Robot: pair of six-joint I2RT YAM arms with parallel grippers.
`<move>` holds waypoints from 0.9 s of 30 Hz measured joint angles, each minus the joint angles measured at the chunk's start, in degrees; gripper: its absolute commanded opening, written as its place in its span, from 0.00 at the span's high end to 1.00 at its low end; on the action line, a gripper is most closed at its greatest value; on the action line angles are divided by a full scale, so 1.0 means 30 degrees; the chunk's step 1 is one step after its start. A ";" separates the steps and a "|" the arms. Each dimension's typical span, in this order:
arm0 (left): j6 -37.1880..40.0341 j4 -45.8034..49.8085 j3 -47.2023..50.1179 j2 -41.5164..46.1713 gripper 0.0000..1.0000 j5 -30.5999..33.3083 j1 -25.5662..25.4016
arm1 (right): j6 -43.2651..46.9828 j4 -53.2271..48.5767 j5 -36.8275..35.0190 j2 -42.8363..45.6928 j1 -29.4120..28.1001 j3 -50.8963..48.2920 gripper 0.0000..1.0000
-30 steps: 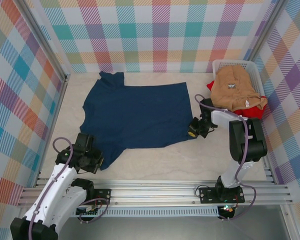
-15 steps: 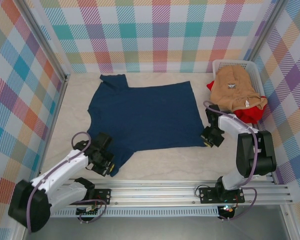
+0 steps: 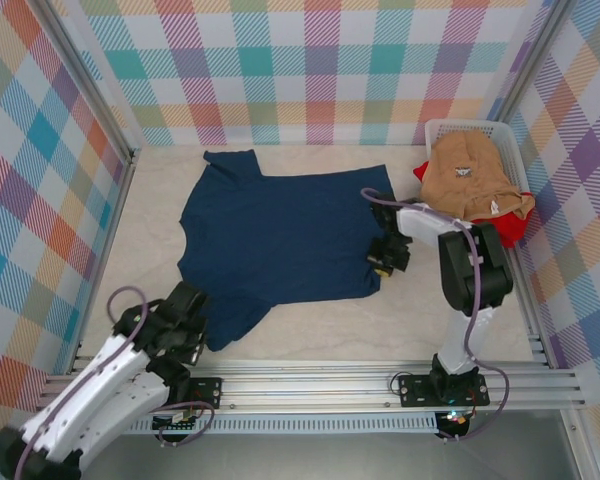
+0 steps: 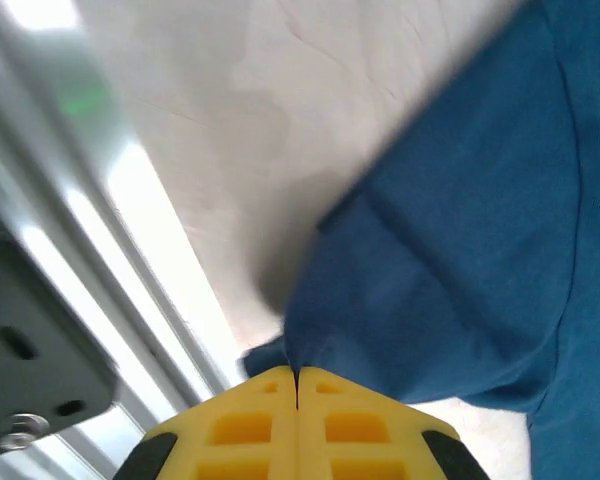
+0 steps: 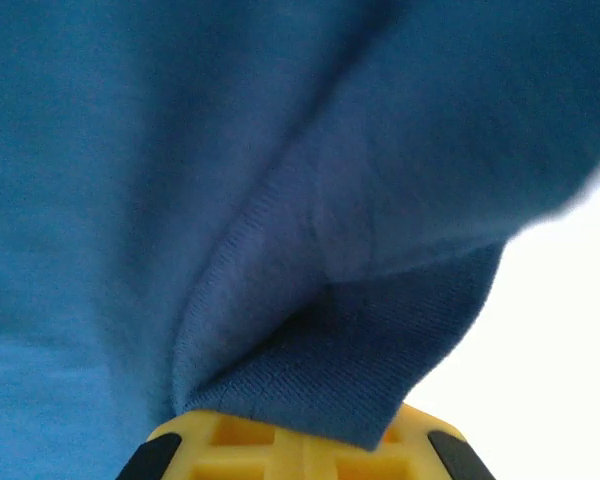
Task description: Fold and stack the t-shirts
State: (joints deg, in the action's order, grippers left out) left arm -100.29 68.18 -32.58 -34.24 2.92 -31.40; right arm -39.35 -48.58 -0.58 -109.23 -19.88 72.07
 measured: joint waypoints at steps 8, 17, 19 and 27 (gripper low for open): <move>-0.2863 0.0248 0.0058 0.2645 1.00 0.1537 -0.0015 | 0.0430 0.0481 0.0954 -0.1370 -0.1821 0.1887 1.00; -0.0408 0.0153 -0.0911 -0.4481 1.00 0.1122 -0.0386 | -0.0087 -0.1166 -0.1785 0.3920 -0.0051 -0.2769 1.00; 0.0204 0.0080 -0.1413 -0.5421 1.00 0.0998 -0.0605 | -0.0204 -0.1508 -0.2382 0.5144 0.1078 -0.3592 1.00; 0.0816 -0.0233 -0.0831 -0.4728 1.00 0.1064 -0.0780 | -0.0160 -0.1741 -0.2667 0.5289 0.2973 -0.5129 1.00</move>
State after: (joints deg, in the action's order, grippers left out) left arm -97.84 67.48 -35.07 -48.42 6.11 -33.74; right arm -39.83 -53.80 -8.58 -93.36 -10.96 56.69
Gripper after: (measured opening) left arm 0.048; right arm 0.047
